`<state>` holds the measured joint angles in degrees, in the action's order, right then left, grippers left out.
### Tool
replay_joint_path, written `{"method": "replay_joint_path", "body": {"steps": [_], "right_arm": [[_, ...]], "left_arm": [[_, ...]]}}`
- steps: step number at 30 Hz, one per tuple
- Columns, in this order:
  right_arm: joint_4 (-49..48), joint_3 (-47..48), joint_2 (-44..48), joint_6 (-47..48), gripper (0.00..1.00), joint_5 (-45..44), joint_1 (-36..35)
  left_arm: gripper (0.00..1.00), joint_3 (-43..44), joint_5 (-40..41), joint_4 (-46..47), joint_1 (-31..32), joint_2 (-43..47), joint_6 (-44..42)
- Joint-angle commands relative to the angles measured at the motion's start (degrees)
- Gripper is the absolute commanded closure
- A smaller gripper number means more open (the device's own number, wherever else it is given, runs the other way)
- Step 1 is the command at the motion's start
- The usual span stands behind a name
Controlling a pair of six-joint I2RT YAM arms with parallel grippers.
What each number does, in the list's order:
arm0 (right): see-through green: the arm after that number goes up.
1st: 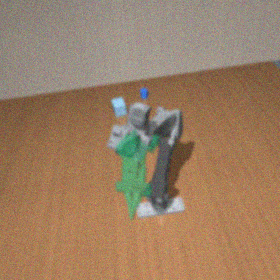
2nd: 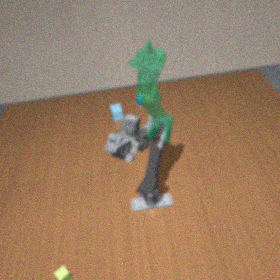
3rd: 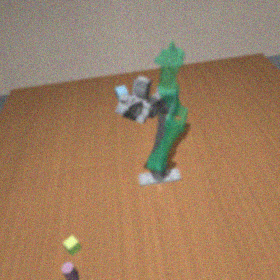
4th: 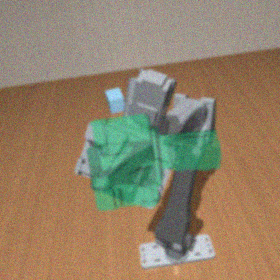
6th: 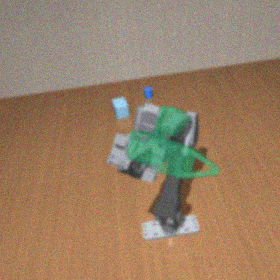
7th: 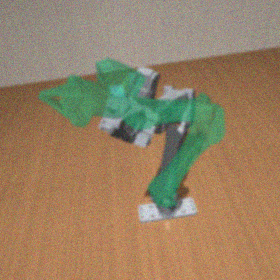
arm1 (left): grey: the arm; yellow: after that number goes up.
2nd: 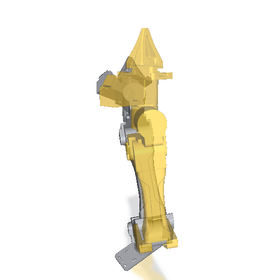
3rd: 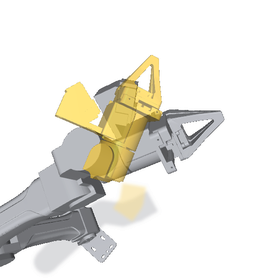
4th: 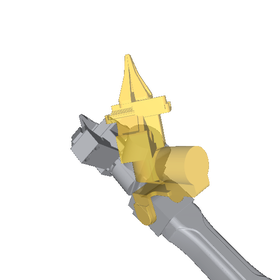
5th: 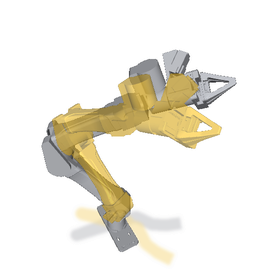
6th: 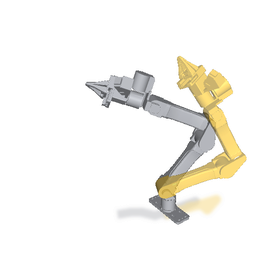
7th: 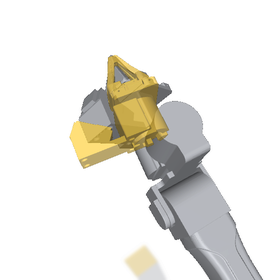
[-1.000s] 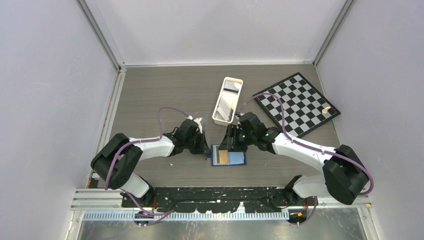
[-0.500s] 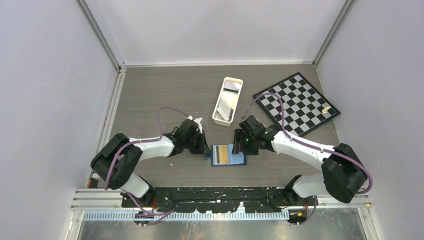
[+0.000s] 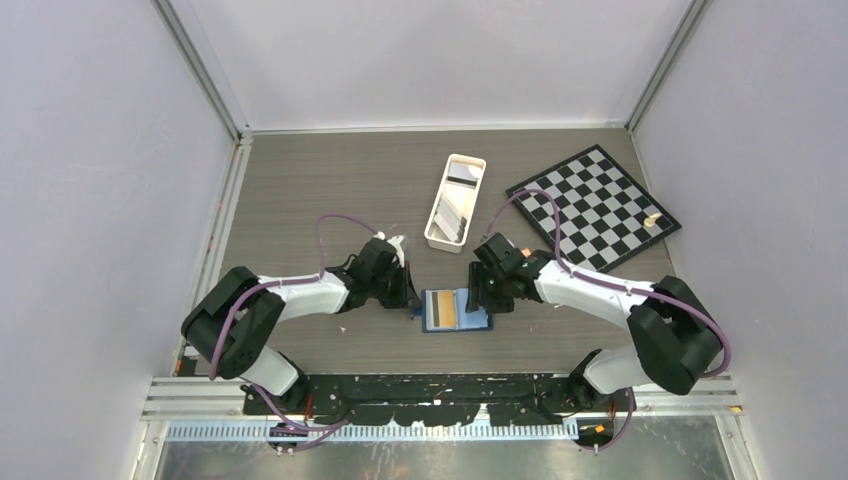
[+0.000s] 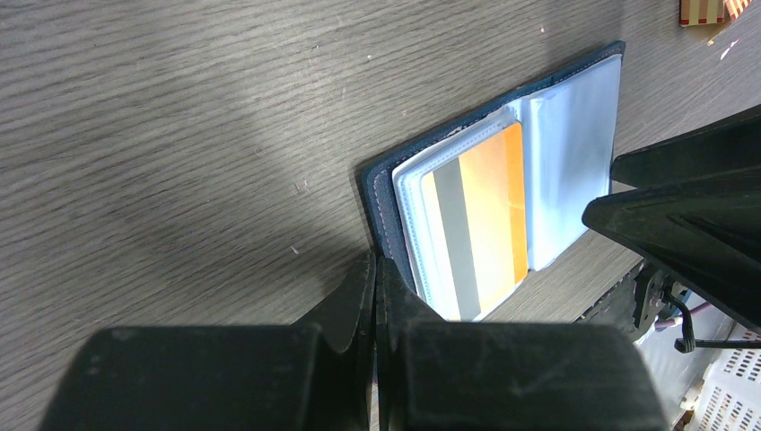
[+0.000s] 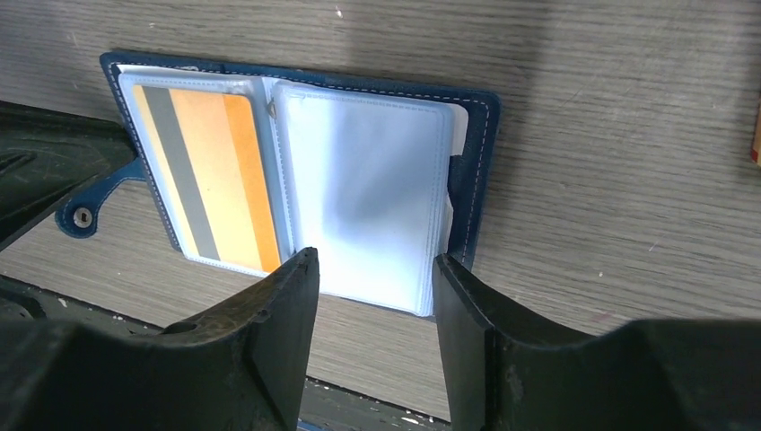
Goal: Put the credit cards into the card holder
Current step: Insert the credit card into the card holder.
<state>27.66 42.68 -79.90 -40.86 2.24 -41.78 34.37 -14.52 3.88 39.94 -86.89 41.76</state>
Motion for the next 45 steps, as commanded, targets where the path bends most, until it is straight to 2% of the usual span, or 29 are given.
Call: {"method": "replay_joint_path", "body": {"steps": [1, 12, 18, 29, 35, 45], "right_arm": [[-2.6, -0.2, -0.9, 0.0, 0.47, 0.1, -0.1], [-4.2, -0.7, -3.3, 0.0, 0.51, 0.8, -0.1], [-8.1, -1.4, -4.8, -0.9, 0.52, 3.9, -0.1], [-14.5, -2.1, -2.7, -3.8, 0.55, 10.8, -0.1], [-15.5, -1.6, -1.8, -4.3, 0.58, 12.0, -0.1], [-16.7, -1.1, -0.1, -5.6, 0.59, 13.8, -0.1]], "left_arm": [[1.0, -1.7, 3.0, -2.9, -0.1, -0.7, -1.2], [1.0, -1.7, 2.9, -2.7, -0.1, -0.8, -1.2], [1.0, -1.7, 2.9, -2.9, -0.1, -0.7, -1.2], [1.0, -1.5, 2.9, -2.8, -0.1, -0.9, -1.4], [1.0, -1.5, 2.8, -2.6, -0.1, -1.2, -1.4], [1.0, -1.5, 2.4, -2.4, -0.1, -1.5, -1.2]]}}
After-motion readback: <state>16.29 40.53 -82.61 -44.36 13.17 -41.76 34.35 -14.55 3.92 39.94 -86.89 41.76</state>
